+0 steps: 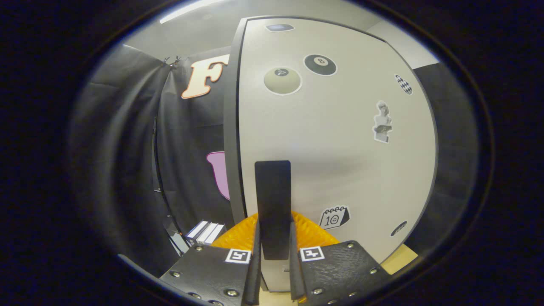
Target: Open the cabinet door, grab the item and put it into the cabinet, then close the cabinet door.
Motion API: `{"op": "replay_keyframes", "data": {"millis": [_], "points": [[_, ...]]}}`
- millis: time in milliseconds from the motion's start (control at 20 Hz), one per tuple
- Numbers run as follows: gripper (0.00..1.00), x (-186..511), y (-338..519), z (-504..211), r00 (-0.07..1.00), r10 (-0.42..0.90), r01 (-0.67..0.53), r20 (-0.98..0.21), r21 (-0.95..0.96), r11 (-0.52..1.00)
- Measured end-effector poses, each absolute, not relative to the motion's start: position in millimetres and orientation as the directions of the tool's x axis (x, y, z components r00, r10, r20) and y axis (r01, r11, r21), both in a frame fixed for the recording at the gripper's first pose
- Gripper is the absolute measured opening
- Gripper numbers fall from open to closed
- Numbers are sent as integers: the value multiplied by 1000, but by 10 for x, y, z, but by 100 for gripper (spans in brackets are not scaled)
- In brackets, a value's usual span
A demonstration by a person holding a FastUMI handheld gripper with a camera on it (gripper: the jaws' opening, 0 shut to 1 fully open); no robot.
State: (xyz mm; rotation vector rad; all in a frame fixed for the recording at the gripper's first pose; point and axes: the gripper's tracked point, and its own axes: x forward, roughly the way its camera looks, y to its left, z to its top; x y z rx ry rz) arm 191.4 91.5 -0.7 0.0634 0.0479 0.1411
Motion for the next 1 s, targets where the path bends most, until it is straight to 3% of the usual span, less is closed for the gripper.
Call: {"op": "replay_keyframes", "data": {"millis": [100,950,1000], "points": [[17,1875,903,-25,989,142,-139,-43,78,987],[16,233,-132,77,999,-23,26,-45,70,997],[12,220,-215,78,999,-37,40,-36,72,997]]}}
